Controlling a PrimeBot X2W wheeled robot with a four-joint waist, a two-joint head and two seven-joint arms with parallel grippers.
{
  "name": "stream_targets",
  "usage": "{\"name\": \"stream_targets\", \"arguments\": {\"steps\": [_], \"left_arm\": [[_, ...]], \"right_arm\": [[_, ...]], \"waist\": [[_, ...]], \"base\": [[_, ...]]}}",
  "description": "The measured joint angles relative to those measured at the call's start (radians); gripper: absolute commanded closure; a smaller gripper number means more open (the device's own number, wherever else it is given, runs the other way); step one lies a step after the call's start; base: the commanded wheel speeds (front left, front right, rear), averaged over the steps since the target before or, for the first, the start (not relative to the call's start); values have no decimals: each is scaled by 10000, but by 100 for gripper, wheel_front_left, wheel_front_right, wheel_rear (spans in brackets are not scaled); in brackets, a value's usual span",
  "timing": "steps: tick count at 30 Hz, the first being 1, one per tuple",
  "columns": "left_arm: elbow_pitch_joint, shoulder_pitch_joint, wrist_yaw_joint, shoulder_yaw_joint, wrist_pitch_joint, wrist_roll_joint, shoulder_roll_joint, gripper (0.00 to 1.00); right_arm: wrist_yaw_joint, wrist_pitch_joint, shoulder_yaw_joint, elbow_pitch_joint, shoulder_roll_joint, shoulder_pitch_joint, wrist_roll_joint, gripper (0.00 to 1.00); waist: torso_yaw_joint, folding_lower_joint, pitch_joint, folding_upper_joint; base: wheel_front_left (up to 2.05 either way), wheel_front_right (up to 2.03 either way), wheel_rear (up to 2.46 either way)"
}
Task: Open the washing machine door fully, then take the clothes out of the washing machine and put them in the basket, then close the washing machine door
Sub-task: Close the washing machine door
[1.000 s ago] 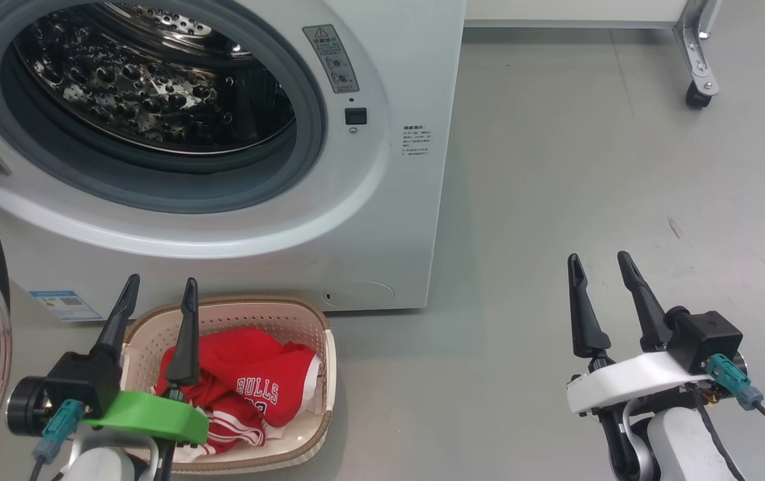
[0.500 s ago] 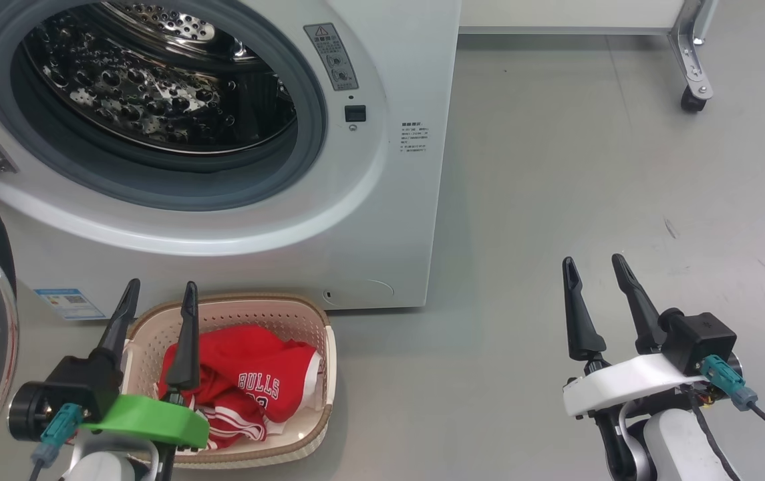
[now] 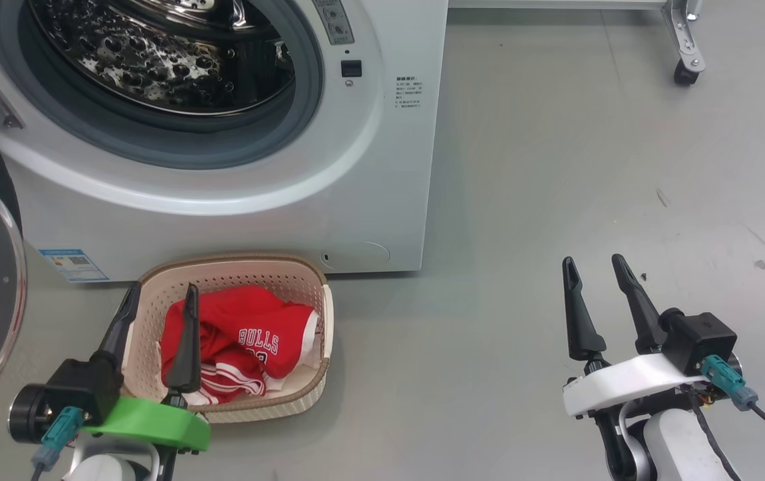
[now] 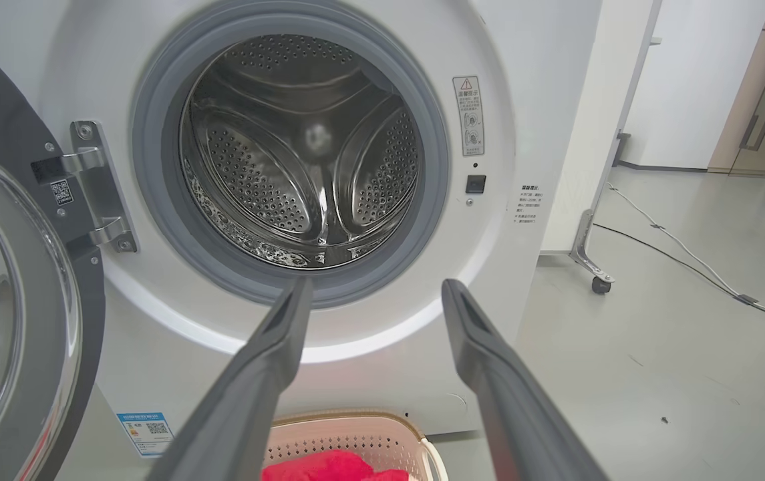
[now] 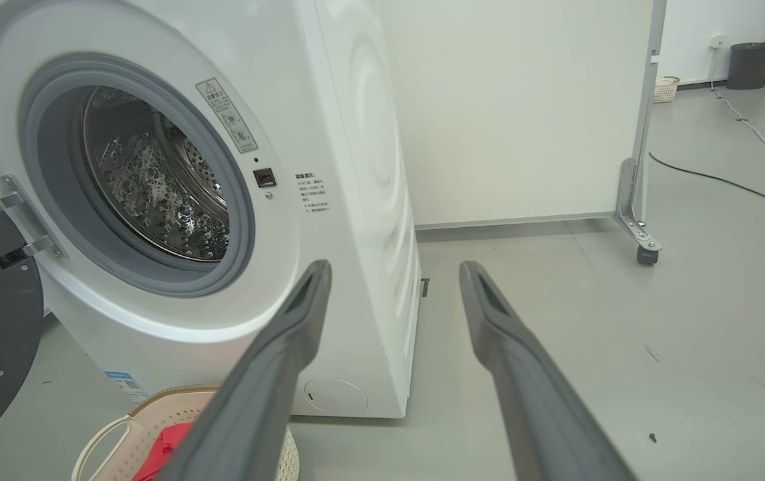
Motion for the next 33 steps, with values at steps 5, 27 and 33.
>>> {"name": "stream_targets", "arguments": {"steps": [5, 27, 33], "left_arm": [[-65, 0, 0, 2, 0, 0, 0, 0], [-146, -2, 0, 98, 0, 54, -8, 0], [-161, -4, 2, 96, 0, 242, -10, 0]], "right_arm": [[-4, 0, -2, -13, 0, 0, 56, 0], [-15, 0, -15, -33, 0, -7, 71, 0], [-15, 0, -19, -29, 0, -8, 71, 0]], "waist": [[20, 0, 75, 0], [61, 0, 200, 0], [64, 0, 193, 0]], "base": [[-101, 101, 0], [-67, 71, -4], [-53, 53, 0]]}}
